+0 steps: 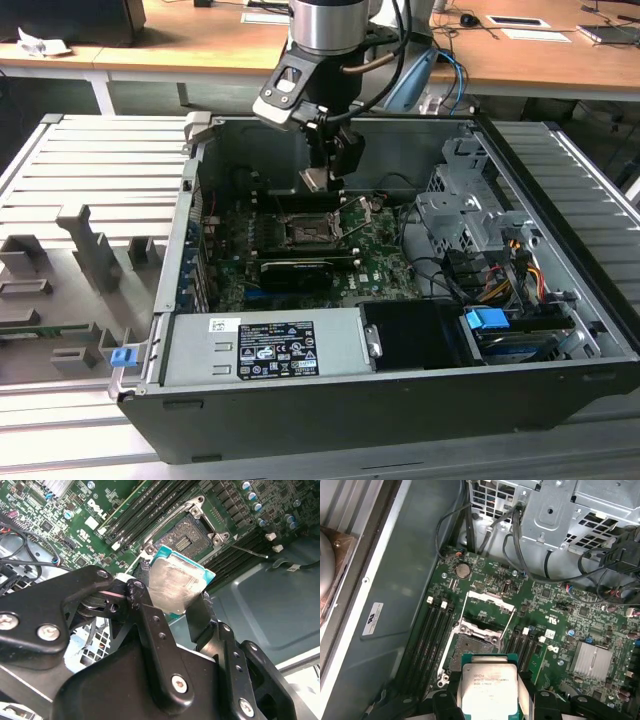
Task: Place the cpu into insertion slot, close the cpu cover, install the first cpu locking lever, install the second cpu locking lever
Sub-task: 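Place the cpu into insertion slot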
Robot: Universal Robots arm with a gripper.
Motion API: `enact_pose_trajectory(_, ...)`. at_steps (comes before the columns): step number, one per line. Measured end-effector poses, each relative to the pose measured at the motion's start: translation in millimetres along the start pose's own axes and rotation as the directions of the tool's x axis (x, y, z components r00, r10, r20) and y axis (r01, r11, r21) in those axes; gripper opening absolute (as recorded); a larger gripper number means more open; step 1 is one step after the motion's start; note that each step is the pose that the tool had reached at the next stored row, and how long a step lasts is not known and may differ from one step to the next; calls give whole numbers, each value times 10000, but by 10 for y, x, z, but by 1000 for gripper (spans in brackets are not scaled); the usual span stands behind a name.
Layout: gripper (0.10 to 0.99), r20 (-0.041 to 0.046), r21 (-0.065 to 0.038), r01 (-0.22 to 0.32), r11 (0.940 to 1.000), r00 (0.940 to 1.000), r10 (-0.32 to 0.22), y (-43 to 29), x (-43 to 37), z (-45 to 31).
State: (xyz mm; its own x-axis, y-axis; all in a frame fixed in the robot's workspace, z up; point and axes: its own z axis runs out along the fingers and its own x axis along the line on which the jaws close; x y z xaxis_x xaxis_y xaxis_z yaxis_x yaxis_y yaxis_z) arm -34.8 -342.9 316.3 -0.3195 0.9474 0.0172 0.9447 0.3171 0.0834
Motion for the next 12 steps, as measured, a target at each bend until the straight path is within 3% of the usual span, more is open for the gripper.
enact_pose_trajectory(12, 533, 4, -1, -45, 10000, 10000, 45, -18, 6, 11)
